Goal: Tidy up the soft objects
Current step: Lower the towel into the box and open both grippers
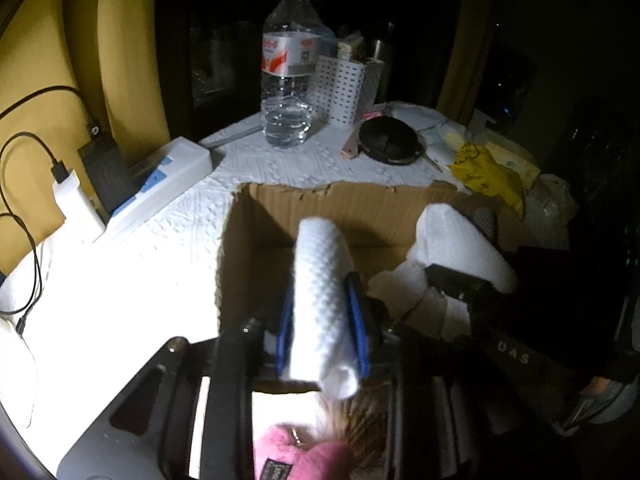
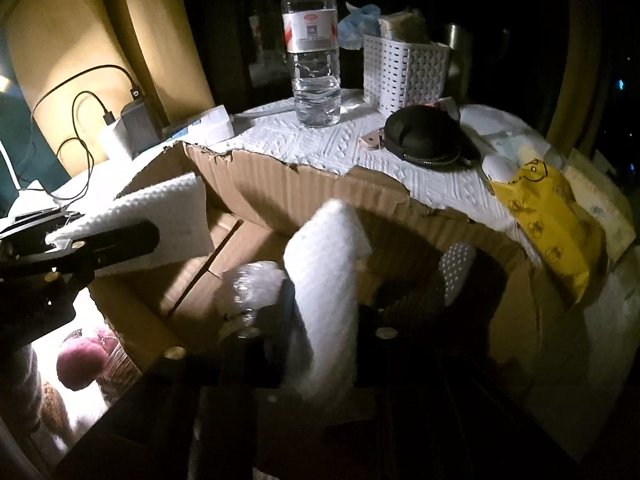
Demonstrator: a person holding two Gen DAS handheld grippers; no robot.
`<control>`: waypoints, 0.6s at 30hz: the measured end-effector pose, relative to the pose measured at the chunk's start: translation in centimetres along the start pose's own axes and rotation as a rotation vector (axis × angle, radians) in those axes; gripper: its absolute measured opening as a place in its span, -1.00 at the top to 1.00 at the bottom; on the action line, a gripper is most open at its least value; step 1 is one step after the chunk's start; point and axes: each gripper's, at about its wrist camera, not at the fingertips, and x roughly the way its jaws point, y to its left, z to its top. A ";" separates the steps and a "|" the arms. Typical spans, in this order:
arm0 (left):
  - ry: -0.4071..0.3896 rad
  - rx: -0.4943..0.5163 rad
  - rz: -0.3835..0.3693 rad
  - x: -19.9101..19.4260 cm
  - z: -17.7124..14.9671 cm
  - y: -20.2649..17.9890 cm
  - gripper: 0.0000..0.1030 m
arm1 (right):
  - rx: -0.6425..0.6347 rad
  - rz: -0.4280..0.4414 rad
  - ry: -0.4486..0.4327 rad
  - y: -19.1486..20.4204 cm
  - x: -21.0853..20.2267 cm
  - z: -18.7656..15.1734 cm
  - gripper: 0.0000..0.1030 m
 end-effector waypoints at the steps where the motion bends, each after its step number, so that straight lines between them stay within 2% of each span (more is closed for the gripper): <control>1: 0.001 0.002 0.001 0.0 0.0 -0.1 0.46 | 0.005 0.005 -0.004 -0.1 -0.2 0.0 0.27; 4: 0.005 0.011 0.004 0.0 0.0 -0.4 0.25 | 0.014 0.012 -0.020 -0.4 -1.0 0.2 0.14; 6: 0.003 0.008 0.002 -0.2 0.0 -0.5 -0.04 | 0.018 0.009 -0.032 -0.5 -1.6 0.4 0.13; 18: -0.023 0.013 -0.011 -2.3 0.4 -1.3 -0.04 | 0.032 -0.017 -0.074 -0.7 -4.9 0.0 0.13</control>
